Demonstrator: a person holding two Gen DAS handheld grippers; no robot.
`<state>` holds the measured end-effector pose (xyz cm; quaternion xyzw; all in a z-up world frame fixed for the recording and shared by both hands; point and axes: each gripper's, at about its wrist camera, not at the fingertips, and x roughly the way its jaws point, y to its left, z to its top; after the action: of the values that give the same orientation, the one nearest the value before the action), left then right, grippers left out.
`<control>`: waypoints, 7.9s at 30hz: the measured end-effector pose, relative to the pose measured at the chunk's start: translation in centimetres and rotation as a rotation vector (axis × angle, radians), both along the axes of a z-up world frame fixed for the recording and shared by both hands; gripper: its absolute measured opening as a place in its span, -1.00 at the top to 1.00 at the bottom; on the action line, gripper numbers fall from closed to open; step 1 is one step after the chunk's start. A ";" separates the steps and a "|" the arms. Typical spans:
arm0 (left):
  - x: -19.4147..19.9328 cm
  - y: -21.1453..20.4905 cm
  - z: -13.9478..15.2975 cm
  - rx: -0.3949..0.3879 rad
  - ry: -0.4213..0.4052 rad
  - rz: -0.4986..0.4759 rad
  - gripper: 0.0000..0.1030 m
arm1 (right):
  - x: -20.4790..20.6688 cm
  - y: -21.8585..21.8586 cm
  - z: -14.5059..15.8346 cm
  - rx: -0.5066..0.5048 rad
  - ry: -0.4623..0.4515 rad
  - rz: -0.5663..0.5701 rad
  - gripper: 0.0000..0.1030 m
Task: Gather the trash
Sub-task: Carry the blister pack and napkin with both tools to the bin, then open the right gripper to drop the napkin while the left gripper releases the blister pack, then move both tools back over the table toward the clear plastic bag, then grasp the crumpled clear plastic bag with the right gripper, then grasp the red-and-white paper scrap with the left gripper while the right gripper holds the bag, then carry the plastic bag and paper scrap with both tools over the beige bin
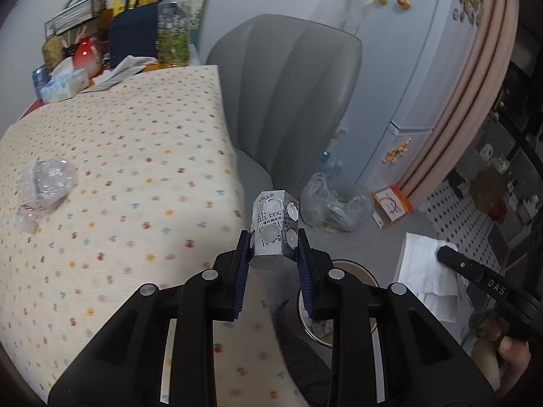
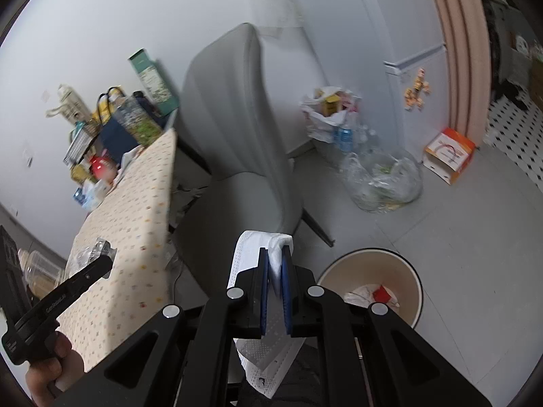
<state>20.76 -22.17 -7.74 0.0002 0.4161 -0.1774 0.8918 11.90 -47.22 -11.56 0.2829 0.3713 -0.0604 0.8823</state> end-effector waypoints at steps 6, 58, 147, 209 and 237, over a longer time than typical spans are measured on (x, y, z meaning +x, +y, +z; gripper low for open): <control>0.0 -3.4 -1.2 0.030 0.025 -0.053 0.48 | -0.5 -2.8 -2.7 -0.009 0.053 -0.073 0.83; -2.9 -17.5 -1.9 0.084 0.043 -0.278 -0.84 | -9.5 -12.9 -4.0 0.035 0.002 -0.307 -0.78; -1.2 40.1 -0.8 -0.164 -0.049 0.704 -0.88 | 18.6 42.0 6.2 -0.252 0.009 0.621 -0.85; 10.1 25.5 -3.0 -0.128 0.145 0.501 0.76 | 16.0 22.9 6.8 -0.062 -0.010 0.377 -0.56; 2.2 16.2 3.5 -0.141 -0.018 0.266 0.89 | 7.3 13.8 6.1 0.037 -0.052 0.209 -0.56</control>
<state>22.91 -5.99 -4.20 -0.1158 0.3910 -0.0865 0.9090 19.24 -33.45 -5.51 0.2602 0.3768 0.0462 0.8878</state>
